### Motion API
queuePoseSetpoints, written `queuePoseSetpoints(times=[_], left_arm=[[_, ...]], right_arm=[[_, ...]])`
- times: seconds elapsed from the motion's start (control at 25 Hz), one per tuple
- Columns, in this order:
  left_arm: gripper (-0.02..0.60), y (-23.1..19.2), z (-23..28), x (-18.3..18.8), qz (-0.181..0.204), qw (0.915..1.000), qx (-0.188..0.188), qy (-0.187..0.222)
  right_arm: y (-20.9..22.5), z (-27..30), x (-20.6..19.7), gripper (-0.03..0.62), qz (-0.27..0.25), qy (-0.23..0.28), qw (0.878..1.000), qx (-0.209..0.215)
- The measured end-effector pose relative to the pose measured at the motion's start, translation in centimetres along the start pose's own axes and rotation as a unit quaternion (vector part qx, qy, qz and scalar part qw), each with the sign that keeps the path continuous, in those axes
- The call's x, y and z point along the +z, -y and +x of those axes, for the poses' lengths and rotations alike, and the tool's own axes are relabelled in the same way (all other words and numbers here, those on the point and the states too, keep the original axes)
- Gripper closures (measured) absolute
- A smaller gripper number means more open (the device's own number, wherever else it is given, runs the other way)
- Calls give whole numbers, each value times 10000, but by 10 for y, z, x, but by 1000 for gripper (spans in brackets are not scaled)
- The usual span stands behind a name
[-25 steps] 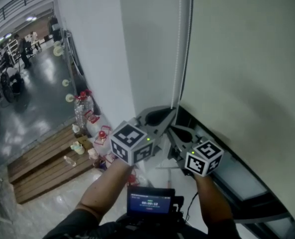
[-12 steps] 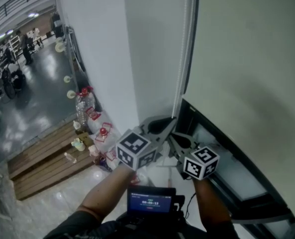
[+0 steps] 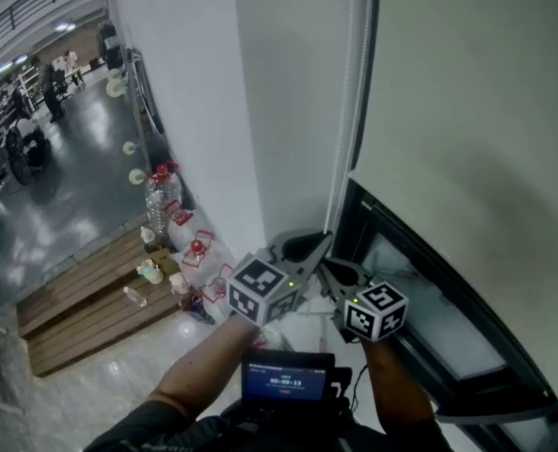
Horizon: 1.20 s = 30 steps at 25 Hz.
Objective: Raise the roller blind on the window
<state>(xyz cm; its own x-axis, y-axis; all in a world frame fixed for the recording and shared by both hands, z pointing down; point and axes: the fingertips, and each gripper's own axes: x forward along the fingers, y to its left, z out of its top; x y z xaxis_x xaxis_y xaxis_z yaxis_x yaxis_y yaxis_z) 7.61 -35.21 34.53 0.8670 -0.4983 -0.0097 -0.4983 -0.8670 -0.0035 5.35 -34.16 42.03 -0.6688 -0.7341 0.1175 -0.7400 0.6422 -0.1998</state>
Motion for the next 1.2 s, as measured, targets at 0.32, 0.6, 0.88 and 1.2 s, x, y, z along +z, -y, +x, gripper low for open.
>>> queuePoseSetpoints(times=[0.32,0.6,0.88,1.2], left_arm=[[578,0,2,-33,-121,9996,34,-259],[578,1,5,-54,-113,9992,42,-393],[578,1,4,-57,-148,9990,26,-412],[581,-1,7,-61,-189,9989,36,-436]], right_arm=[[8,4,-29,592,111,-263,9995,-114],[14,5,-47,592,189,-380,9988,-251],[14,5,-48,592,170,-335,9989,-269],[17,8,-50,592,8,-420,9987,-278]])
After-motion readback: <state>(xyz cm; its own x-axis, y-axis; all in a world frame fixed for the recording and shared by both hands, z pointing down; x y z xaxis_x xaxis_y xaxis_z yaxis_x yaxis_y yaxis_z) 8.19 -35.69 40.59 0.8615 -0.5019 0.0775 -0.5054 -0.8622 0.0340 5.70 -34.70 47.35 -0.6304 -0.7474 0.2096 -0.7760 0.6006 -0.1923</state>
